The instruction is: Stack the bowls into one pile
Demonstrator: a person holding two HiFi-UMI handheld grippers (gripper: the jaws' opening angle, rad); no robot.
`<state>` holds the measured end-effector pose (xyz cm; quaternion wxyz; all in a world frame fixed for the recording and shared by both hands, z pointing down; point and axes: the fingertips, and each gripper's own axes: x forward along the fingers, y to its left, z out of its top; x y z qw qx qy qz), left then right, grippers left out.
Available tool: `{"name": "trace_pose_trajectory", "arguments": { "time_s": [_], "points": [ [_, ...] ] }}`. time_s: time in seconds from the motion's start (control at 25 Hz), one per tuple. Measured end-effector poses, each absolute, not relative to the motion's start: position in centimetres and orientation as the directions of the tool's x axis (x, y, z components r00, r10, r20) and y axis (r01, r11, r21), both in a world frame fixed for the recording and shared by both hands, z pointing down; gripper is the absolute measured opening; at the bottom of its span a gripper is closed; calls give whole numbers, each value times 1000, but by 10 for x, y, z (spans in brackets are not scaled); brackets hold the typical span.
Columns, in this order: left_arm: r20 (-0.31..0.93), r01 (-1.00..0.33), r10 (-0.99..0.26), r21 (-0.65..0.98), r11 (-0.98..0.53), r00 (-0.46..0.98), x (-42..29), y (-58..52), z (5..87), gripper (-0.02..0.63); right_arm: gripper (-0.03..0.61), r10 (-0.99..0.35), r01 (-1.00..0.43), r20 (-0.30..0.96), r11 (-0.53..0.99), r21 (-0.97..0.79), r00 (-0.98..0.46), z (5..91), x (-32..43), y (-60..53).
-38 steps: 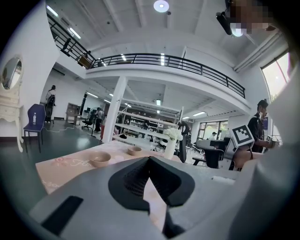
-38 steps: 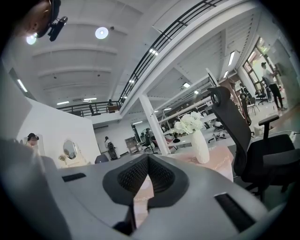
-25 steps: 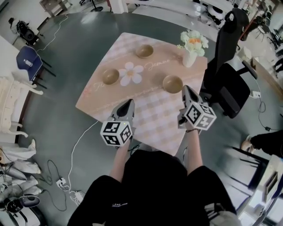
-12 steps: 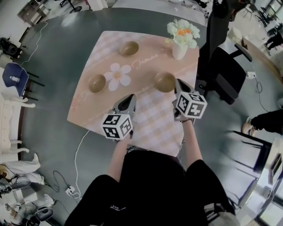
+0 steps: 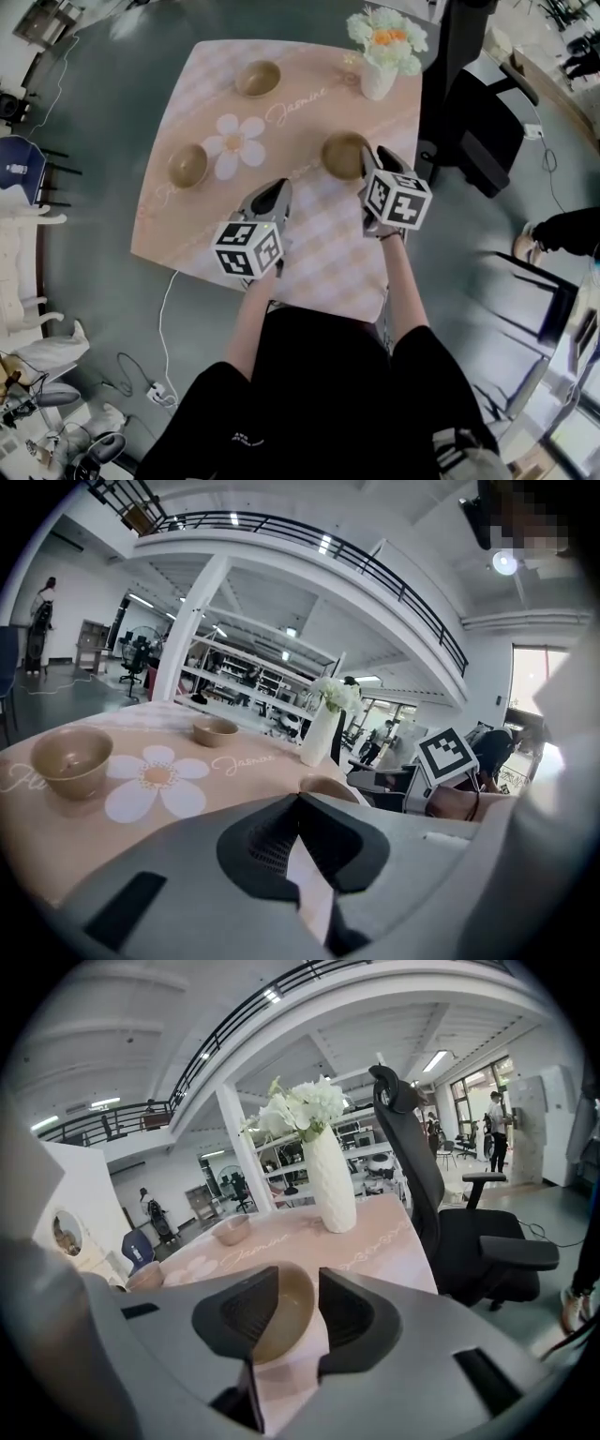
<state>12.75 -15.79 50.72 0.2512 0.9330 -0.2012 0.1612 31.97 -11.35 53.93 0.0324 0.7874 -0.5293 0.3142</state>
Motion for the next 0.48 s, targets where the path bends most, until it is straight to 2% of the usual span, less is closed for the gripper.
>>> {"name": "trace_pose_trajectory", "arguments": {
  "time_s": [0.2, 0.48],
  "points": [
    [422, -446, -267, 416, -792, 867, 136, -155, 519, -3, 141, -786, -828, 570, -472, -303, 240, 557, 322, -117],
    [437, -429, -233, 432, -793, 869, 147, -149, 528, -3, 138, -745, -794, 626, -515, -321, 230, 579, 322, -118]
  ]
}}
